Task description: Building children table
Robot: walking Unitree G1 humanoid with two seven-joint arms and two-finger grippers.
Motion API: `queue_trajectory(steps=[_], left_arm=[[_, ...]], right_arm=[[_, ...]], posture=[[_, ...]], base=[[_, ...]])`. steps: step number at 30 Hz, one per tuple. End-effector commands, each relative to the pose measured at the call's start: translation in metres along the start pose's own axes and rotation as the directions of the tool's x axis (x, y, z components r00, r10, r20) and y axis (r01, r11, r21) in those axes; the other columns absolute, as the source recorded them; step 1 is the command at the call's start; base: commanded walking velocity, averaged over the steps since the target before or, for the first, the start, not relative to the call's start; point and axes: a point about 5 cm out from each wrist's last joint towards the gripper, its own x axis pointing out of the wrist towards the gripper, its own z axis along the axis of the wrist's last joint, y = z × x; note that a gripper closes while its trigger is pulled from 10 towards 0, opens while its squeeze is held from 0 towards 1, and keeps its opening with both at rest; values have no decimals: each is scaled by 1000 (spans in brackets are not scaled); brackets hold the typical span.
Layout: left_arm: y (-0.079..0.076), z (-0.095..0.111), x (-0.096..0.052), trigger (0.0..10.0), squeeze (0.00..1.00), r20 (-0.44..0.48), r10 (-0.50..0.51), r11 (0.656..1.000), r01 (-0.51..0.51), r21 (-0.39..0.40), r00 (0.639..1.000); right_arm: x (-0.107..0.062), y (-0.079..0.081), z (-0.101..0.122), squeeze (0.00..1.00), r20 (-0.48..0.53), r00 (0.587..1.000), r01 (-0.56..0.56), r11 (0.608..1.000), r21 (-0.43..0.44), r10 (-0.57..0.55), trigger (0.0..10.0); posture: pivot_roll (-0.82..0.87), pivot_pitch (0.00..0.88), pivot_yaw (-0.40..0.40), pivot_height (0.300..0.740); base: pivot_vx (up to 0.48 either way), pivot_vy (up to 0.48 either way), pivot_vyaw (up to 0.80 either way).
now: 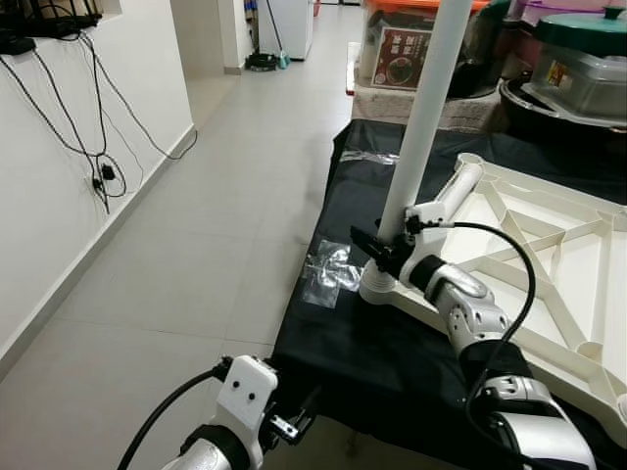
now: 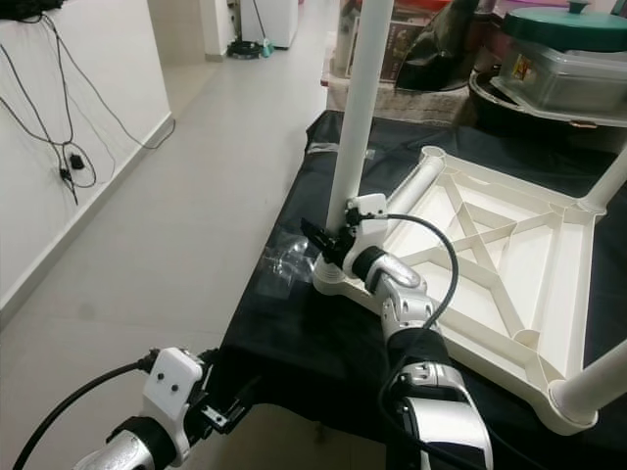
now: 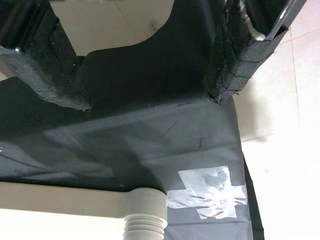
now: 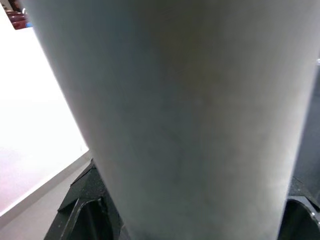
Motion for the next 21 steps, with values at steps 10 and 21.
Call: queue_trajectory(steps=[10,21], left_arm=[[2,-4,2,10000,0,-9,-10,1000,10,0,1000],[-6,-1,-3,10000,0,-4,-18,1000,18,-8,1000]], right_arm=[[8,10,-5,0,-11,997,-75,996,39,75,10000],[8,1,33,0,26,954,-299,953,42,298,10000]], posture=[[150,30,-60,740],[155,67,-65,740]], base=[[0,0,0],[0,0,0]])
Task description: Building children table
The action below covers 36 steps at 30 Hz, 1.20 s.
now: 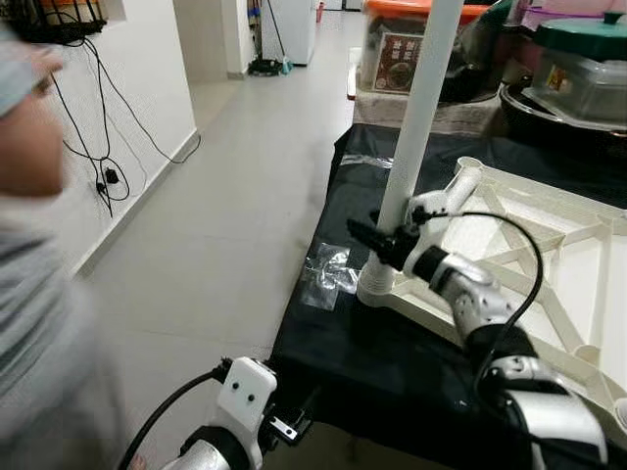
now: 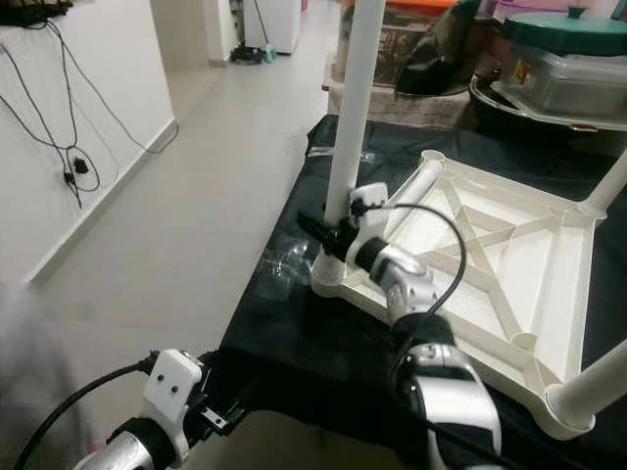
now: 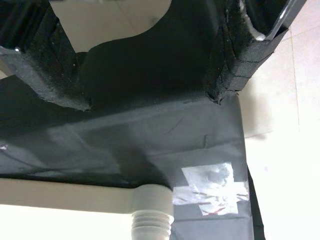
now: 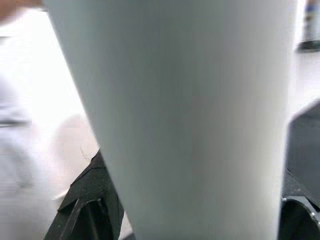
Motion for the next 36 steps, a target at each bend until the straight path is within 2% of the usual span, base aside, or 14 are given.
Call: queue_trajectory(steps=[1,7,8,14,15,19,25,26,27,28,29,34,35,36], left_arm=[[-2,-2,-2,10000,0,-15,-1,1000,1,-8,1000],[-8,2,-7,10000,0,-11,-2,1000,2,-13,1000],[-10,2,-9,10000,0,-11,-2,1000,2,-17,1000],[-13,3,-11,10000,0,-10,-4,1000,4,-21,1000],[-14,4,-12,10000,0,-12,-4,1000,4,-23,1000],[-16,4,-13,10000,0,-15,-5,1000,4,-26,1000],[-18,4,-17,10000,0,-23,-6,999,5,-32,1000],[-18,4,-17,10000,0,-23,-6,999,5,-32,1000],[-18,5,-18,10000,0,-23,-6,999,5,-33,1000],[-18,5,-18,10000,0,-23,-6,999,5,-33,1000],[-19,5,-18,10000,0,-24,-5,999,4,-33,1000],[-19,5,-18,10000,0,-27,-2,1000,2,-31,1000],[-18,5,-18,10000,0,-27,-1,1000,0,-30,1000],[-18,5,-17,10000,0,-27,-1,1000,0,-30,1000]], right_arm=[[7,8,-1,0,-11,995,-95,995,40,96,10000],[8,9,6,0,-37,979,-199,979,53,201,10000],[12,10,10,1000,-29,975,-217,975,51,218,10000],[14,17,12,1000,-64,945,-320,947,10,320,10000],[16,21,12,0,-87,921,-380,925,6,379,10000],[18,26,14,0,-107,888,-449,894,12,447,10000],[25,41,23,0,-70,794,-603,797,40,604,10000],[25,41,23,0,-70,794,-603,797,40,604,10000],[26,44,22,0,-76,780,-620,784,37,621,4706],[26,44,22,0,-76,780,-620,784,37,621,4706],[28,46,17,0,-104,787,-611,792,9,608,0],[31,46,9,0,-127,835,-544,838,-46,535,0],[28,41,3,0,-109,882,-466,882,-72,458,0],[27,39,2,0,-103,898,-437,896,-79,429,0]], posture=[[155,67,-65,740],[172,92,-80,740],[174,102,-87,740],[185,110,-94,740],[190,113,-96,740],[196,115,-98,740],[208,115,-103,740],[208,115,-103,740],[208,113,-103,740],[208,113,-103,740],[207,113,-102,740],[207,109,-104,740],[192,109,-98,740],[192,109,-98,740]], base=[[0,0,0],[0,0,0],[0,0,0],[0,0,0],[0,0,0],[0,0,0],[0,0,0],[0,0,0],[0,0,0],[0,0,0],[0,0,0],[0,0,0],[0,0,0],[0,0,0]])
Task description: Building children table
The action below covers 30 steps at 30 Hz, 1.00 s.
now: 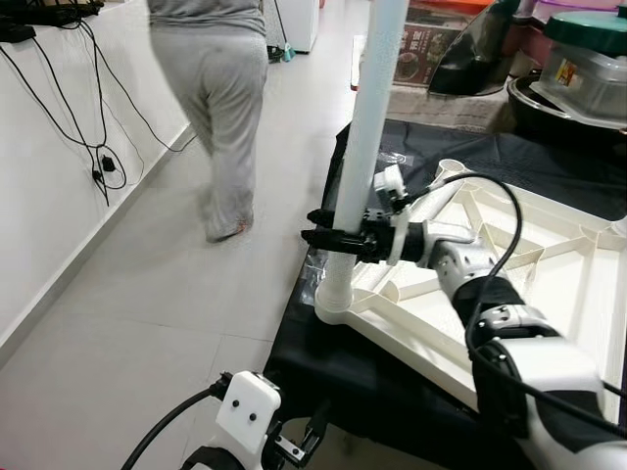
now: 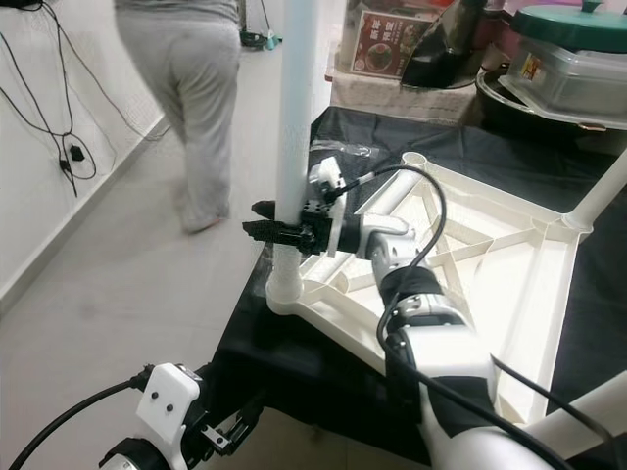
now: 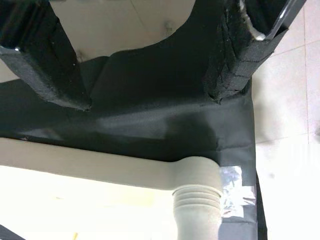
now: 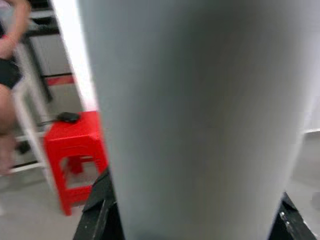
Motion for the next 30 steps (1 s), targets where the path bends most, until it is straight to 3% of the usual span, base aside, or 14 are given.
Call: queue_trajectory(steps=[1,5,6,7,8,9,11,13,14,15,20,28,29,30], left_arm=[[0,-3,-1,10000,0,-22,2,1000,-2,4,1000],[2,-3,1,10000,0,-23,1,1000,-1,4,1000],[3,-3,2,10000,0,-23,1,1000,-1,6,1000],[4,-4,2,10000,0,-24,1,1000,0,7,1000],[4,-4,2,10000,0,-24,1,1000,0,7,1000],[6,-4,3,10000,0,-25,1,1000,-1,9,1000],[6,-4,3,10000,0,-25,1,1000,-1,9,1000],[8,-5,4,10000,0,-26,2,1000,-1,11,1000],[8,-5,4,10000,0,-26,2,1000,-1,11,1000],[9,-5,6,10000,0,-26,2,1000,-2,13,1000],[12,-5,8,10000,0,-25,7,1000,-6,20,1000],[12,-5,8,10000,0,-24,8,1000,-7,20,1000],[12,-5,8,10000,0,-24,7,1000,-7,19,1000],[12,-5,8,10000,0,-24,7,1000,-7,19,1000]], right_arm=[[0,2,-15,0,-21,999,44,998,41,-43,0],[-12,-13,-19,0,-14,927,374,927,28,-374,0],[-20,-20,-20,0,-2,856,517,855,44,-517,0],[-33,-27,-22,0,-5,711,703,710,43,-703,0],[-33,-27,-22,0,-5,711,703,710,43,-703,0],[-52,-28,-27,0,-8,482,876,482,15,-876,0],[-52,-28,-27,0,-8,482,876,482,15,-876,0],[-78,-15,-33,0,12,131,991,131,-19,-991,0],[-78,-15,-33,0,12,131,991,131,-19,-991,0],[-81,1,-37,0,8,22,1000,22,-3,-1000,0],[-61,38,-46,0,-51,-90,993,-94,68,-995,0],[-39,46,-51,0,-83,-71,989,-81,123,-994,0],[-34,47,-50,0,-79,-63,990,-73,122,-995,10000],[-34,47,-50,0,-79,-63,990,-73,122,-995,10000]], posture=[[192,109,-98,740],[175,106,-91,740],[170,105,-89,740],[160,101,-82,740],[160,101,-82,740],[149,99,-74,740],[149,99,-74,740],[146,94,-74,740],[146,94,-74,740],[150,92,-75,740],[150,87,-71,740],[148,86,-71,740],[148,85,-73,740],[148,85,-73,740]], base=[[0,0,0],[0,0,0],[0,0,0],[0,0,0],[0,0,0],[0,0,0],[0,0,0],[0,0,0],[0,0,0],[0,0,0],[0,0,0],[0,0,0],[0,0,0],[0,0,0]])
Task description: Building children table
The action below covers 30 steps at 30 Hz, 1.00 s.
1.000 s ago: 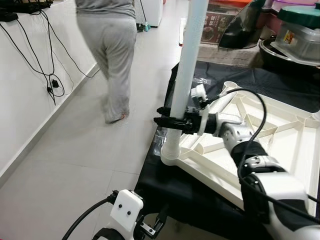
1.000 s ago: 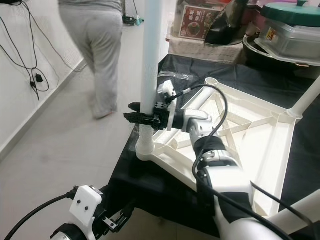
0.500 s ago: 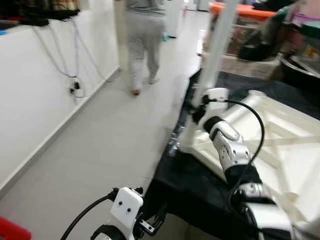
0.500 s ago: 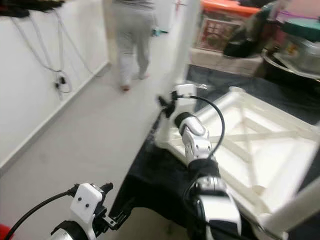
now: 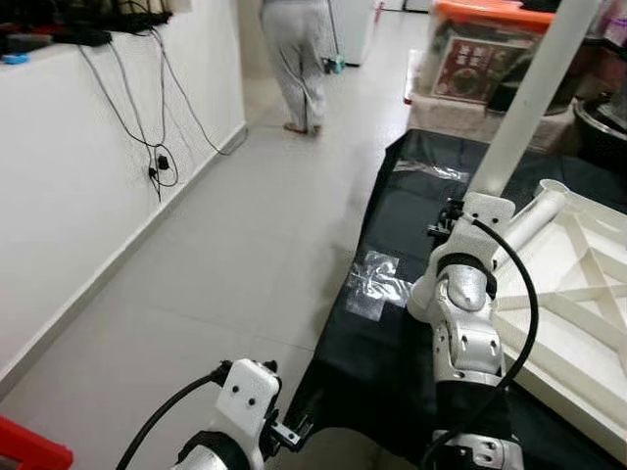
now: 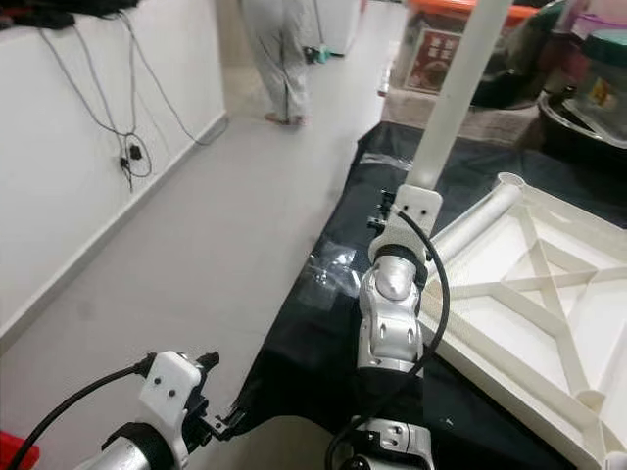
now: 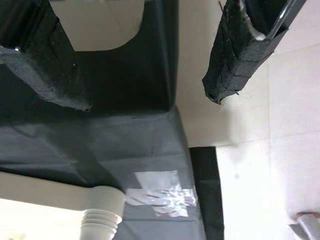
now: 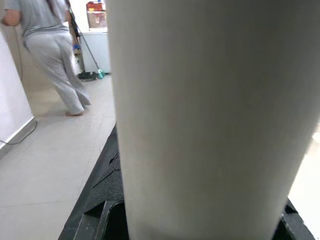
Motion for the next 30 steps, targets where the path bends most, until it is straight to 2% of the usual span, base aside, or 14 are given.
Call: queue_trajectory(steps=[1,8,12,13,14,19,20,23,24,26,27,28,29,30], left_arm=[[-1,-4,0,10000,0,-14,-7,1000,7,-9,1000],[-1,-4,0,10000,0,-12,-6,1000,6,-16,1000],[-1,-5,0,10000,0,-13,-7,1000,7,-16,1000],[-1,-5,0,10000,0,-13,-8,1000,7,-17,1000],[-1,-5,1,10000,0,-12,-8,1000,8,-18,1000],[-2,-5,1,10000,0,-11,-8,1000,8,-19,1000],[-2,-5,1,10000,0,-11,-8,1000,8,-19,1000],[-2,-5,1,10000,0,-11,-8,1000,7,-19,1000],[-2,-5,1,10000,0,-11,-7,1000,7,-19,1000],[-2,-5,1,10000,0,-11,-7,1000,7,-19,1000],[-2,-5,0,10000,0,-11,-8,1000,7,-19,1000],[-2,-5,0,10000,0,-12,-9,1000,9,-18,1000],[-2,-5,0,10000,0,-12,-9,1000,9,-18,1000],[-2,-5,-1,10000,0,-13,-10,1000,10,-18,1000]], right_arm=[[-25,25,-35,0,-145,989,-29,995,94,42,10000],[-27,12,-36,0,-155,988,-1,1000,18,4,10000],[-16,16,-25,0,-89,991,-92,993,75,99,10000],[-11,17,-21,725,-69,988,-134,987,93,141,10000],[-4,15,-18,1000,-48,985,-164,983,80,168,10000],[19,5,-10,1000,-14,976,-215,973,87,217,10000],[27,4,-6,0,-4,961,-273,953,130,276,10000],[32,3,-3,0,5,949,-313,936,160,316,10000],[40,2,0,0,6,912,-403,892,204,410,10000],[40,2,0,0,6,912,-403,892,204,410,10000],[46,1,2,0,2,833,-538,807,243,554,10000],[44,1,4,0,4,549,-801,525,287,836,10000],[44,1,4,0,4,549,-801,525,287,836,10000],[40,1,2,0,-3,435,-862,417,287,900,10000]], posture=[[144,87,-77,740],[145,87,-78,740],[144,87,-78,740],[139,87,-77,740],[139,87,-77,740],[142,89,-81,740],[142,89,-81,740],[142,89,-81,740],[143,90,-81,740],[143,90,-81,740],[150,89,-83,740],[156,85,-85,740],[156,85,-85,740],[158,85,-85,740]], base=[[0,0,0],[0,0,0],[0,0,0],[0,0,0],[0,0,0],[0,0,0],[0,0,0],[0,0,0],[0,0,0],[0,0,0],[0,0,0],[0,0,0],[0,0,0],[0,0,0]])
